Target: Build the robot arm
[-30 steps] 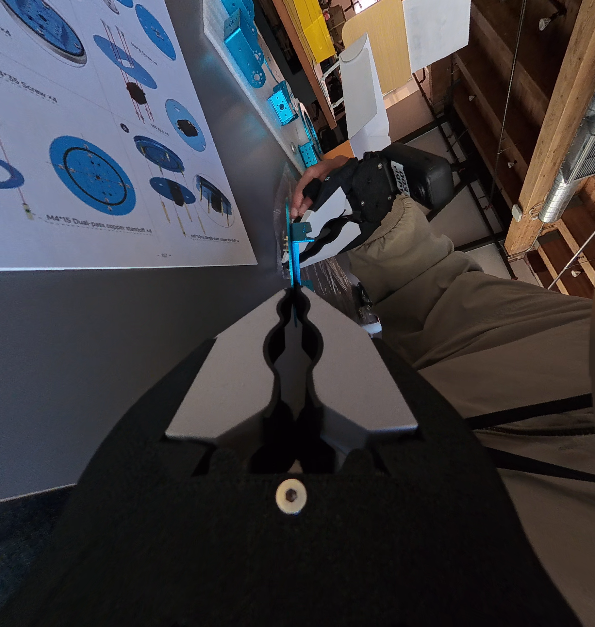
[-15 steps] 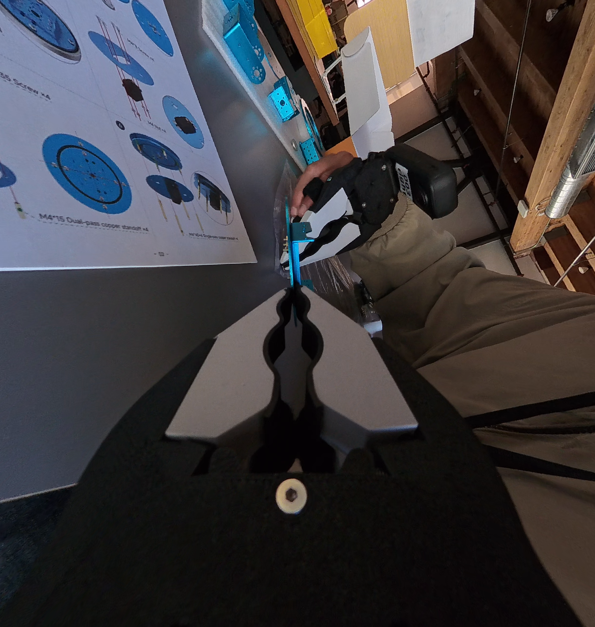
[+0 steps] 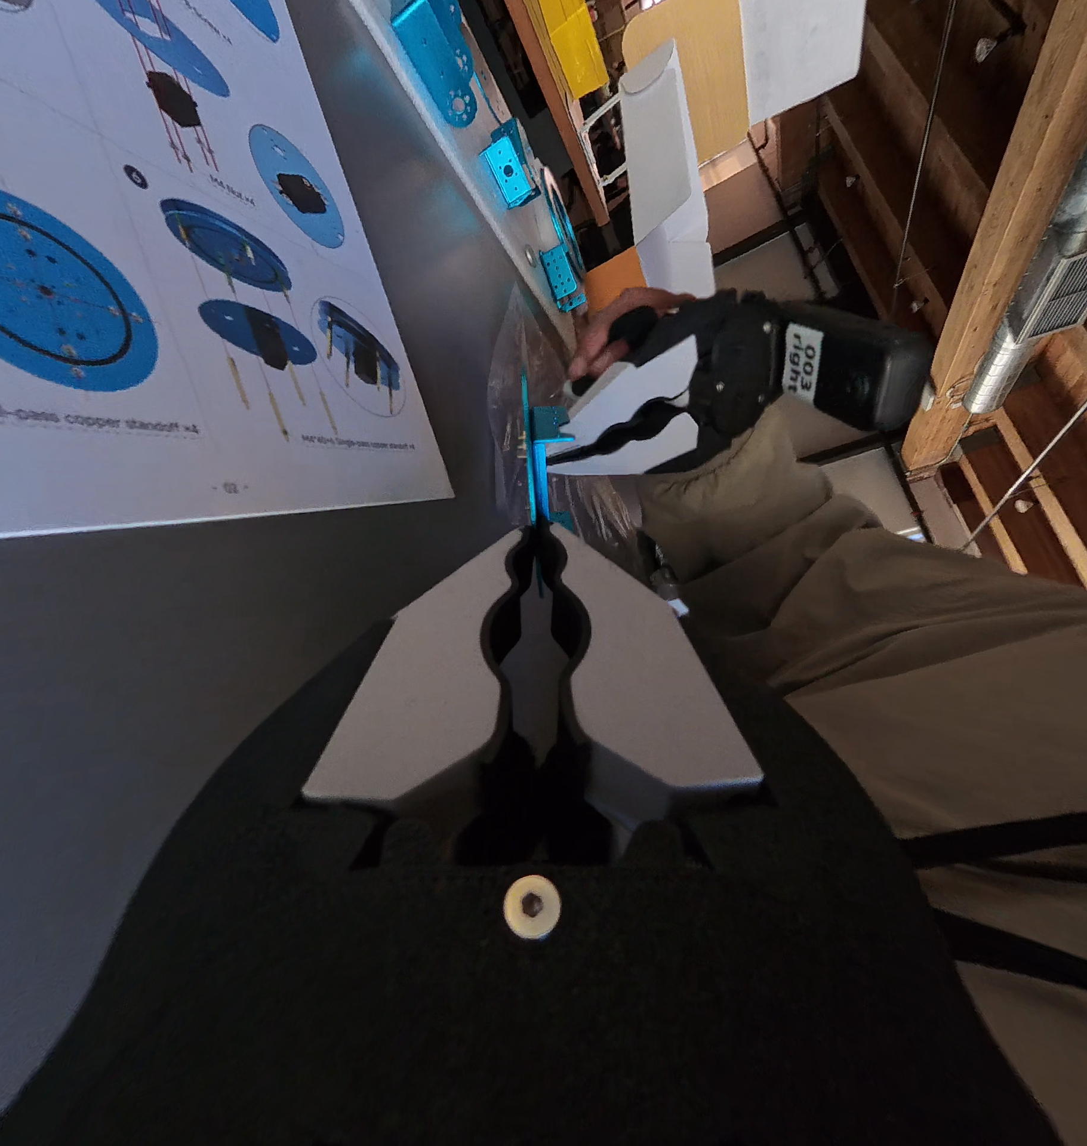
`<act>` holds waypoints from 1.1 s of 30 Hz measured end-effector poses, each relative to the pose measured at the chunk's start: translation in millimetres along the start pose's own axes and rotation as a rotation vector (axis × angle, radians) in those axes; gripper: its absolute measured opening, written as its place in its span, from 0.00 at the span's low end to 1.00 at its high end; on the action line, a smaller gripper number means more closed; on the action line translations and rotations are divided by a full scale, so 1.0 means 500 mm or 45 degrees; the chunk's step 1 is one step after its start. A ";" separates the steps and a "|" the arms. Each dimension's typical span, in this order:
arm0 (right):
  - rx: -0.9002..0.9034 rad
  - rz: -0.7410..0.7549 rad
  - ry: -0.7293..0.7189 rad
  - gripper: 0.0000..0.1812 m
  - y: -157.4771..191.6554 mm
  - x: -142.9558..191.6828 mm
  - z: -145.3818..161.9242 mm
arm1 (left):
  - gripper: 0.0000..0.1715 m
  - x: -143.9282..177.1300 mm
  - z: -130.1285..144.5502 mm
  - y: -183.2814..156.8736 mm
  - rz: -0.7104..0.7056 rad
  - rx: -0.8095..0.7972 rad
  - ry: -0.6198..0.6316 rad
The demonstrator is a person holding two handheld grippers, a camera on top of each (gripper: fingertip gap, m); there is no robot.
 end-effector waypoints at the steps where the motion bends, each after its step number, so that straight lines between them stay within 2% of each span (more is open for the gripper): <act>1: 0.028 0.076 -0.025 0.00 -0.005 0.009 -0.017 | 0.00 -0.007 -0.003 -0.001 0.023 0.031 -0.007; 4: 0.161 0.355 -0.057 0.00 -0.014 0.033 -0.078 | 0.00 -0.025 -0.011 -0.006 0.112 0.142 -0.011; 6: 0.275 0.532 0.015 0.00 -0.010 0.033 -0.107 | 0.00 -0.035 -0.014 -0.012 0.168 0.207 -0.008; 10: 0.520 0.820 0.135 0.00 0.004 0.023 -0.124 | 0.00 -0.048 -0.010 -0.029 0.251 0.225 0.050; 11: 0.564 0.844 0.156 0.00 0.006 0.023 -0.121 | 0.00 -0.050 -0.007 -0.034 0.268 0.197 0.084; 13: 0.650 0.753 0.162 0.00 0.020 0.016 -0.117 | 0.00 -0.054 0.002 -0.045 0.318 0.132 0.192; 16: 0.825 0.716 0.172 0.00 0.030 0.023 -0.122 | 0.00 -0.065 -0.001 -0.040 0.388 0.109 0.375; 22: 1.198 0.762 0.315 0.00 0.046 0.019 -0.133 | 0.00 -0.080 -0.024 -0.049 0.476 0.061 0.668; 29: 1.288 0.800 0.360 0.00 0.058 0.006 -0.124 | 0.00 -0.087 -0.040 -0.058 0.449 -0.030 0.733; 33: 1.252 0.714 0.367 0.00 0.061 -0.003 -0.118 | 0.00 -0.090 -0.035 -0.054 0.409 -0.075 0.745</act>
Point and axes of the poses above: each gripper's, where its closed fingertips meet, x back along the fingers, z out of its underside, y = z × x across the jaws, the point moved 5 cm from there along x, back along the fingers, and after that the axes turned 14 degrees about -z, right-handed, at the moved point
